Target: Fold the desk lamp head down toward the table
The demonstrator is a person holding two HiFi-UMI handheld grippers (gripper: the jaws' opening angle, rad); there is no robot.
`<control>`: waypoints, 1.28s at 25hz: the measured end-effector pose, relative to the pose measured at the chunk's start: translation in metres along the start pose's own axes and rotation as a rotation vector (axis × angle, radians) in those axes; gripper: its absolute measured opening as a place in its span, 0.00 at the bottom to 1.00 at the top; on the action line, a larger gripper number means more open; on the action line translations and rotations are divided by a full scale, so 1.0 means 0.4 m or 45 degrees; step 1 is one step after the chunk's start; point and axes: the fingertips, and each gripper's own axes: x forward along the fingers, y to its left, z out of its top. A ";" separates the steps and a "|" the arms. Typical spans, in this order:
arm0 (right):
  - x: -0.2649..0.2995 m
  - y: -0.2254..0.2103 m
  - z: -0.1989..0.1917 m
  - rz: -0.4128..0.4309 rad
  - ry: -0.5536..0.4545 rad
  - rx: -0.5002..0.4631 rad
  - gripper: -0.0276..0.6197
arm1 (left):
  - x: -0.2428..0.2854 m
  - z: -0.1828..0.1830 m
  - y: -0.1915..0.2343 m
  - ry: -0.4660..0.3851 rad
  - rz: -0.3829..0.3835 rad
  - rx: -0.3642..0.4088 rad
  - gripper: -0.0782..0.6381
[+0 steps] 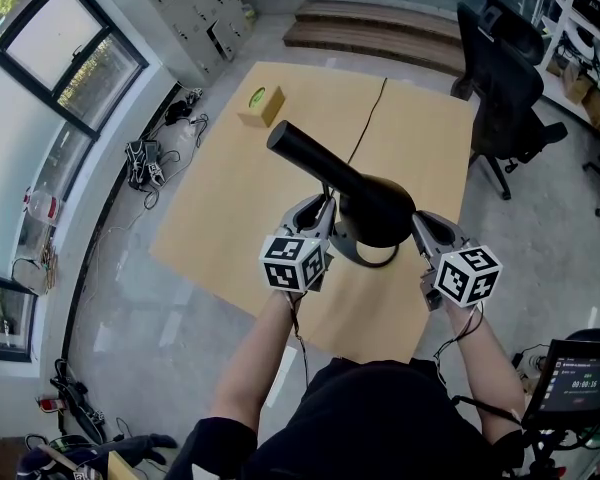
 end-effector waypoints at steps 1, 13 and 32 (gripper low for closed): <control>0.000 0.000 0.000 0.000 0.001 0.001 0.10 | 0.000 0.000 -0.001 0.000 0.000 0.000 0.21; 0.007 0.006 -0.004 0.001 0.010 0.011 0.10 | -0.003 0.004 0.000 0.005 -0.004 0.004 0.21; 0.007 -0.001 -0.002 -0.003 0.006 0.012 0.10 | 0.002 0.005 -0.006 0.008 0.004 0.017 0.21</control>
